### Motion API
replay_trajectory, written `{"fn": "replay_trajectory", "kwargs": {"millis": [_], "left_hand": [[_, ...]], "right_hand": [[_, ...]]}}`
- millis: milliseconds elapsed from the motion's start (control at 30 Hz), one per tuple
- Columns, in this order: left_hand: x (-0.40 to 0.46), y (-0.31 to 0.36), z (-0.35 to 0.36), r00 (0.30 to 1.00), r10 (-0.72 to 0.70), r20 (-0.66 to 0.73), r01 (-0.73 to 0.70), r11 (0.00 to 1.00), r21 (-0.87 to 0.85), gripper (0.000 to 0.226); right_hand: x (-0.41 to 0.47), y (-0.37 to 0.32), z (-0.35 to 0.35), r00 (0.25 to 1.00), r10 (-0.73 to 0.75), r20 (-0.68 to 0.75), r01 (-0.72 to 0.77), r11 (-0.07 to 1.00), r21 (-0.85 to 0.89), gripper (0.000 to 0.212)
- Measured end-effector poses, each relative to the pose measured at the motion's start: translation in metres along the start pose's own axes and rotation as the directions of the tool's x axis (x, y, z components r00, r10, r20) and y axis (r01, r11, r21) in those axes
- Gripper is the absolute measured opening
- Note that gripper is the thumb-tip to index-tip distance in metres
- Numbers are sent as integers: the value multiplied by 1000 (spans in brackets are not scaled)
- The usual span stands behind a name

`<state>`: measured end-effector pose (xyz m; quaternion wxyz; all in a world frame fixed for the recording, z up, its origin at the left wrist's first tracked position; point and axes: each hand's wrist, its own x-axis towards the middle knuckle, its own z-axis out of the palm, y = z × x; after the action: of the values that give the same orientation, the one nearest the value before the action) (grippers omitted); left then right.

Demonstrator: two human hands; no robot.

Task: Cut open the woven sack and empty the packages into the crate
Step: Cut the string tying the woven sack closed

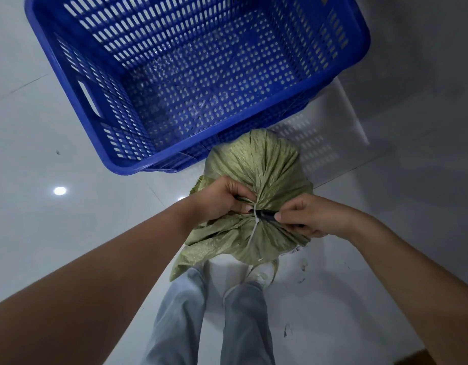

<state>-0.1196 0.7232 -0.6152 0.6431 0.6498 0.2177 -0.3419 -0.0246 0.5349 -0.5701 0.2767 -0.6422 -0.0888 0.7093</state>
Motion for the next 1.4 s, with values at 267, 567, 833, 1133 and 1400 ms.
{"fn": "replay_trajectory", "kwargs": {"millis": [267,567,833,1133,1400], "left_hand": [[10,6,3,999,24,-43,-21,998,53,27],[15,5,10,997,56,-47,-51,994,96,23],[12,7,21,996,71,-60,-61,986,153,19],[9,12,-9,977,18,-215,14,989,147,17],[-8,31,-16,996,39,-75,-25,983,184,15]], "right_hand": [[-10,4,-7,999,11,-42,-9,998,54,43],[-24,7,-5,997,-27,-73,30,999,44,33],[-32,18,4,990,-43,-138,49,998,46,36],[-55,8,17,979,-106,-172,92,992,-91,35],[-39,14,2,907,-172,-383,183,983,-8,33]]}}
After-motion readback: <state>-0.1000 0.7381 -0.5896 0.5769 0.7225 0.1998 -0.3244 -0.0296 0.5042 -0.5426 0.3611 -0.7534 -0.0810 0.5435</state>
